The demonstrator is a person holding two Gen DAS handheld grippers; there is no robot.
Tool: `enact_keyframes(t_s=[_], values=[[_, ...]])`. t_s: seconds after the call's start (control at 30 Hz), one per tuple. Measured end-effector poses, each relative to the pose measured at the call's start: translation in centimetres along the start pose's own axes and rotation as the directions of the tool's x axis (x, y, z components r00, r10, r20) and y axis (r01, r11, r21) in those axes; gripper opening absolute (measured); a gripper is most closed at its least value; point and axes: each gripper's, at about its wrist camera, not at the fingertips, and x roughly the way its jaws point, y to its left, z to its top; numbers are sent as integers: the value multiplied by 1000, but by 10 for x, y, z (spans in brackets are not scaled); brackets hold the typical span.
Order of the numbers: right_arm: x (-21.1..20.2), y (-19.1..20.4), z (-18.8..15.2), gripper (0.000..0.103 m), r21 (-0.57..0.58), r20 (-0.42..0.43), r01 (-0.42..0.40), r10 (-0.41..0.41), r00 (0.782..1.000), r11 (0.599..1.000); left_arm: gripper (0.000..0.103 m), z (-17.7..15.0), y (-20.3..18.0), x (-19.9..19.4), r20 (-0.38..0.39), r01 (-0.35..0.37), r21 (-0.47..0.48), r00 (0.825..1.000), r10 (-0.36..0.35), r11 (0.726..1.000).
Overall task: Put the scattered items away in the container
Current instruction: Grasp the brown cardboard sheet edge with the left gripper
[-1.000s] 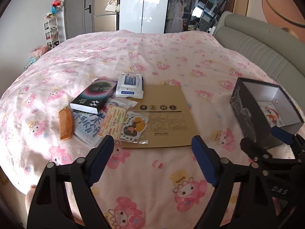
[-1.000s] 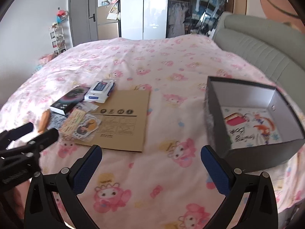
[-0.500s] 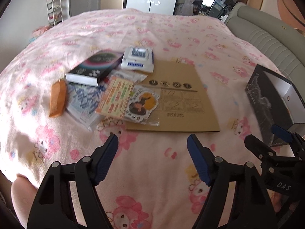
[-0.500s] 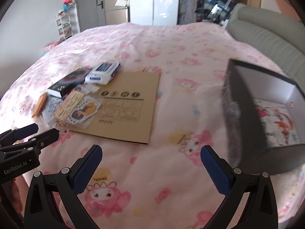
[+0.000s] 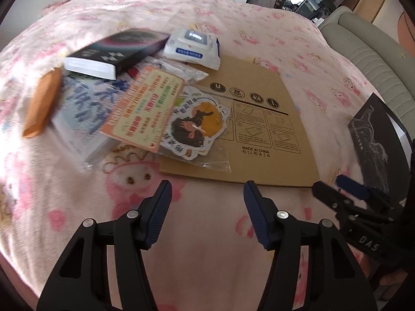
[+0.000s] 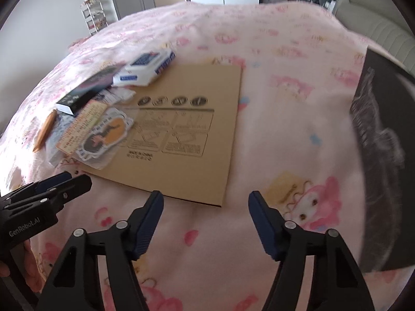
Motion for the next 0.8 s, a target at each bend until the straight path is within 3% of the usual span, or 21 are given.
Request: enact_keyframes(t_s=[0.1,0.17,0.57,0.8], values=[[13,-4,4,49,20,-30,-32,33,999,999,51,1,-1,14,-24,20,-20,999,-21,1000],[21,-6,8,47,38,-45,-59,60,997,998,50,1,0,19,-23,28,-29,999,-29,999],[40,-14,17,46,83,-62,-74,79,995,994,50,1,3,30,-65,75,-80,995,-81,994],[41,-13,20,48,93,-68,-88,95,993,992,61,16,17,45,-55,131,-221,988,-146,967]])
